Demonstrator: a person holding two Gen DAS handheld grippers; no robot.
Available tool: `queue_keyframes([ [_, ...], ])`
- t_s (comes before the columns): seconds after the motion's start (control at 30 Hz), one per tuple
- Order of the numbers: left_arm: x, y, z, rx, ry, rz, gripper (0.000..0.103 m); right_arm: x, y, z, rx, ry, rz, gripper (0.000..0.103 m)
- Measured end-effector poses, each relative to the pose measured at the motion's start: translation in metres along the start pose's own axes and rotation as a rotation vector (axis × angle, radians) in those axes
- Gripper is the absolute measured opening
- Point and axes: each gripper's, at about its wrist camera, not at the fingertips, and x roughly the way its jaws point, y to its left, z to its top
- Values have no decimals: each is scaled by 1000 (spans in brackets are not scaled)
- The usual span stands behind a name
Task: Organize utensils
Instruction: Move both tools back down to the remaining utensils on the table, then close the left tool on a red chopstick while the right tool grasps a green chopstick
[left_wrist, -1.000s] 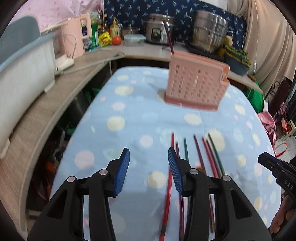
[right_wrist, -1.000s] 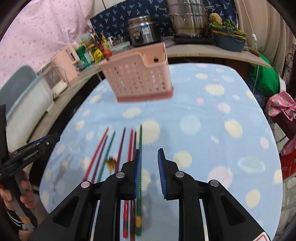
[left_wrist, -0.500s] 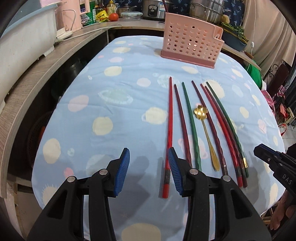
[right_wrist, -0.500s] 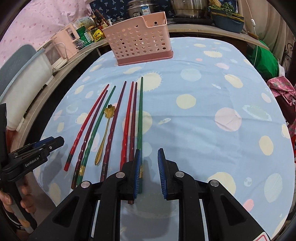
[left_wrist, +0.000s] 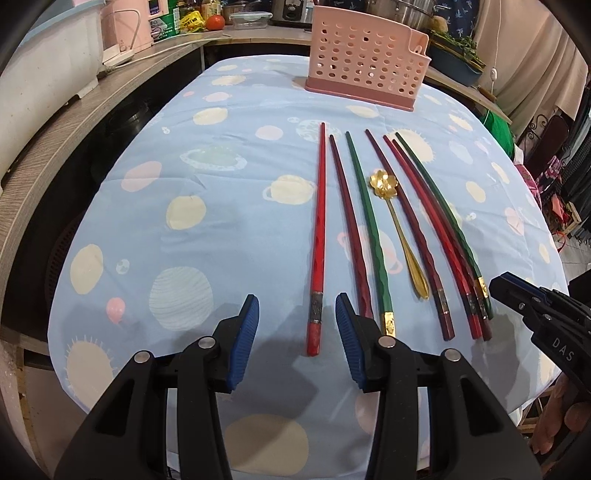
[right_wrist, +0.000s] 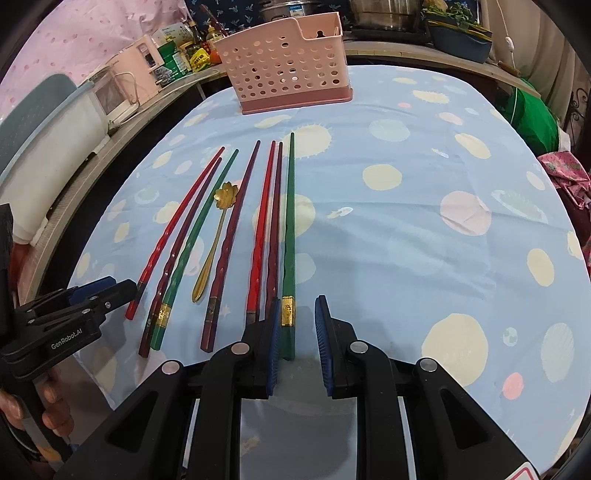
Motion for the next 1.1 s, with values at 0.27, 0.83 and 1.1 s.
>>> queue_keyframes([
  [0.27,5,1,-5,3,13,12,41,0,-2,-4,8,2,-1,20],
  [0.83,8,2,-6,17,6,17,13,7,1,-7,-7,12,5,17],
  [1.1,8,-1,-6,17,4,25,13,12,2,-5,-17,9,-8,11],
])
